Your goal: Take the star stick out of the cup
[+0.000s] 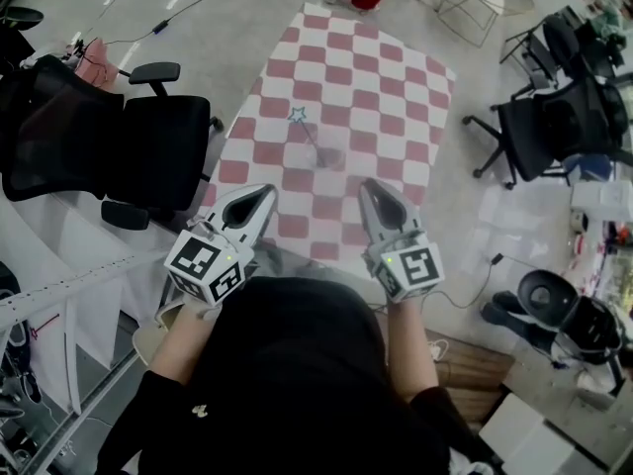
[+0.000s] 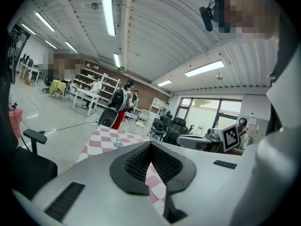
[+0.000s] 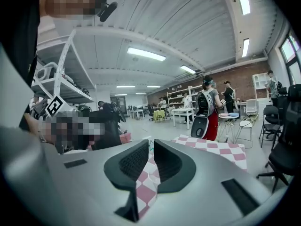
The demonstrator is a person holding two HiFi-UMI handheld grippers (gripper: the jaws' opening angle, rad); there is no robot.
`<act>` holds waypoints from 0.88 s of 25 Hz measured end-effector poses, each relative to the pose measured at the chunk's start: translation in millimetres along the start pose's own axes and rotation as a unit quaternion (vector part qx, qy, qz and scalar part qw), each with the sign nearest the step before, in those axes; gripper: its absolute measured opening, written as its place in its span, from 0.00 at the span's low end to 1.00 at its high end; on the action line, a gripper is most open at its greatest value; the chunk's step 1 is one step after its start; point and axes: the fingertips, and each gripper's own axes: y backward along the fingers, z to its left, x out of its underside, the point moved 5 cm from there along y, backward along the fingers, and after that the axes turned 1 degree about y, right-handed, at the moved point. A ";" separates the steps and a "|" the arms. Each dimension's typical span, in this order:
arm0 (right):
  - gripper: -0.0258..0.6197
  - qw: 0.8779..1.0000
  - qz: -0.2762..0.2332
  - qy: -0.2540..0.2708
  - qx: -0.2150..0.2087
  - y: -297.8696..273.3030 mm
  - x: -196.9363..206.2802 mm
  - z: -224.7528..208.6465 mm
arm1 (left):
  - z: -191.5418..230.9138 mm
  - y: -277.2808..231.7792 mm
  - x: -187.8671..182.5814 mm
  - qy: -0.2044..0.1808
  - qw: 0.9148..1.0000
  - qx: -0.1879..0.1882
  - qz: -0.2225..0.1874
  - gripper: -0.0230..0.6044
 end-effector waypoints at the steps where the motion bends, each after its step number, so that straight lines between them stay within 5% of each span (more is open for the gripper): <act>1: 0.09 1.000 0.006 0.002 0.002 -8.2 1.8 1.2 | 6.8 1.4 -1.1 0.000 1.000 0.002 0.001 0.10; 22: 0.22 0.983 0.175 0.042 0.020 -168.6 52.7 8.2 | 117.9 10.3 12.0 0.037 0.998 -0.003 0.043 0.10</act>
